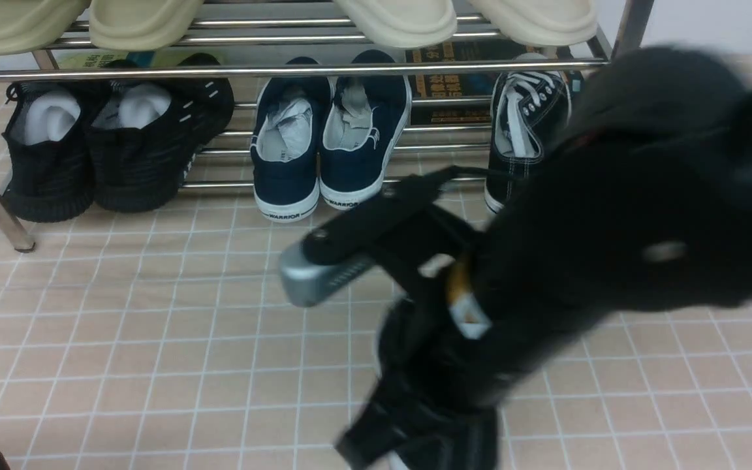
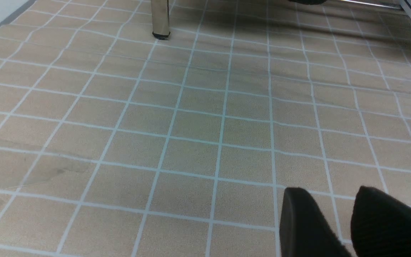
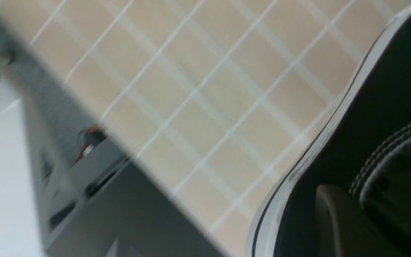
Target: Take the shoes off the shelf from the light coffee tablecloth by hand.
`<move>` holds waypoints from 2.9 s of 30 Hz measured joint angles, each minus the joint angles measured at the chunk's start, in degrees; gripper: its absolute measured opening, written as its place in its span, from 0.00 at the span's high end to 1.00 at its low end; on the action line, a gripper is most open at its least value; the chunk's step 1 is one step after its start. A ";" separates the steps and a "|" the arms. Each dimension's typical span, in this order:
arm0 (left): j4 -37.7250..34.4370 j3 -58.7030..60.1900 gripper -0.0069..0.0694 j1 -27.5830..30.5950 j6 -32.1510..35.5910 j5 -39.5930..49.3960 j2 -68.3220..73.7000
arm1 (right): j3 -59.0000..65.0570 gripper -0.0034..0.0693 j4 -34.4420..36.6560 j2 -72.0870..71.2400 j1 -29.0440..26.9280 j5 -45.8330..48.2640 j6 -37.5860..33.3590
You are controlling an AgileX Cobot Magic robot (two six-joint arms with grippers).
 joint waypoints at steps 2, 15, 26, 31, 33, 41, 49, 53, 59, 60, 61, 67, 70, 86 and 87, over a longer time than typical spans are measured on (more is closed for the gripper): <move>0.00 0.00 0.59 0.00 0.00 0.00 0.00 | -0.63 0.93 -1.27 2.32 0.00 -2.69 0.35; 0.00 0.00 0.59 0.00 0.00 0.00 0.00 | -5.28 0.93 -7.19 10.73 0.00 -7.77 4.02; 0.00 0.00 0.59 0.00 0.00 0.00 0.00 | -7.16 0.93 -8.05 11.38 0.00 -9.57 4.20; 0.00 0.00 0.59 0.00 0.00 0.00 0.00 | -7.16 0.93 -10.89 14.80 0.00 -11.55 4.44; 0.00 0.00 0.59 0.00 0.00 0.00 0.00 | -7.16 0.93 -11.93 15.83 0.00 -12.50 4.44; 0.00 0.00 0.59 0.00 0.00 0.00 0.00 | -7.16 0.92 -13.75 19.28 0.00 -15.75 6.47; 0.00 0.00 0.59 0.00 0.00 0.00 0.00 | -7.34 0.68 -14.24 20.26 0.00 -16.66 8.12; 0.00 0.00 0.59 0.00 0.00 0.00 0.00 | -10.39 0.42 -14.41 20.26 0.00 -13.45 8.16; 0.00 0.00 0.59 0.00 0.00 0.00 0.00 | -18.16 0.37 -17.20 17.38 0.00 -2.78 4.73; 0.00 0.00 0.59 0.00 0.00 0.00 0.00 | -19.14 0.38 -17.70 17.00 0.00 -1.53 4.18; 0.00 0.00 0.59 0.00 0.00 0.00 0.00 | -21.05 0.44 -19.74 15.55 0.00 1.12 2.50; 0.00 0.00 0.59 0.00 0.00 0.00 0.00 | -23.42 0.91 -27.38 7.96 -0.62 10.15 -2.76; 0.00 0.00 0.59 0.00 0.00 0.00 0.00 | -20.15 0.97 -27.02 4.02 -2.49 10.47 -2.89; 0.00 0.00 0.59 0.00 0.00 0.00 0.00 | -12.29 0.94 -3.11 6.42 -31.33 3.08 -5.30; 0.00 0.00 0.59 0.00 0.00 0.00 0.00 | -12.26 0.90 -2.04 7.99 -32.02 0.61 -5.93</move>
